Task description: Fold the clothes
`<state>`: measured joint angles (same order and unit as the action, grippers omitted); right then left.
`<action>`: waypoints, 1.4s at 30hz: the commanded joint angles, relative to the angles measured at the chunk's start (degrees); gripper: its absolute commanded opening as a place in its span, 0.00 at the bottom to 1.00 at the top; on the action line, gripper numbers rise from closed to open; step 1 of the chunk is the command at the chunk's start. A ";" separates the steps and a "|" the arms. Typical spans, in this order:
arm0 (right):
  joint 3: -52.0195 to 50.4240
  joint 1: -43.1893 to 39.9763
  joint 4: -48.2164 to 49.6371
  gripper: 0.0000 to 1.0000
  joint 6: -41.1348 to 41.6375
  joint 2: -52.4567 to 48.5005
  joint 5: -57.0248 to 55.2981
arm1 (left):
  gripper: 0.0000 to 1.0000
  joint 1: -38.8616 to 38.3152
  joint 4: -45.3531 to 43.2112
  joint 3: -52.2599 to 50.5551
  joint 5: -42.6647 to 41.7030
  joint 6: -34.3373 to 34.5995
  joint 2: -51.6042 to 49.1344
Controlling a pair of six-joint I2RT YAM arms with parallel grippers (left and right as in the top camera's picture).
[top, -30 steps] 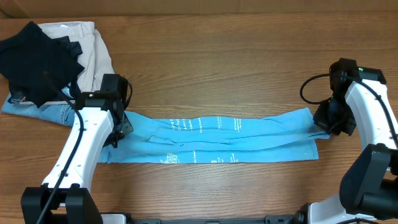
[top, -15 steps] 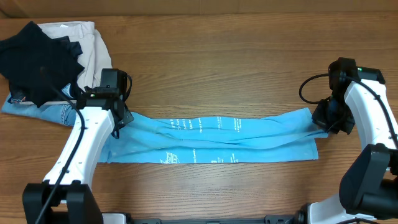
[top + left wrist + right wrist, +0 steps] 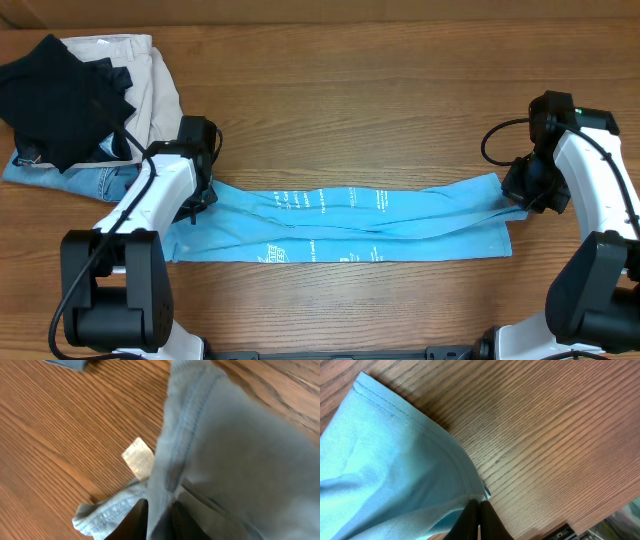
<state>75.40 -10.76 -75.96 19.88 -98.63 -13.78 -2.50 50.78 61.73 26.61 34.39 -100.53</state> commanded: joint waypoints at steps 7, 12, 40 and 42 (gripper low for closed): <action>-0.09 0.22 0.83 0.05 -4.57 1.44 3.32 | 0.18 2.86 -1.55 -0.63 5.33 0.59 -0.63; -0.09 0.04 0.81 0.18 -7.52 1.44 4.39 | 0.18 4.37 -1.51 -0.63 4.81 0.57 -0.63; -13.55 -7.23 16.20 0.68 -17.62 -4.24 20.72 | 0.63 4.35 1.88 -0.13 -6.93 0.31 -0.61; -14.62 -7.19 18.21 0.67 -19.82 -5.16 24.11 | 0.63 4.35 2.36 -0.13 -7.15 0.31 -0.61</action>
<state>62.41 -17.96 -59.75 2.68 -102.21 4.80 1.65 52.64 61.52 20.95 34.41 -100.64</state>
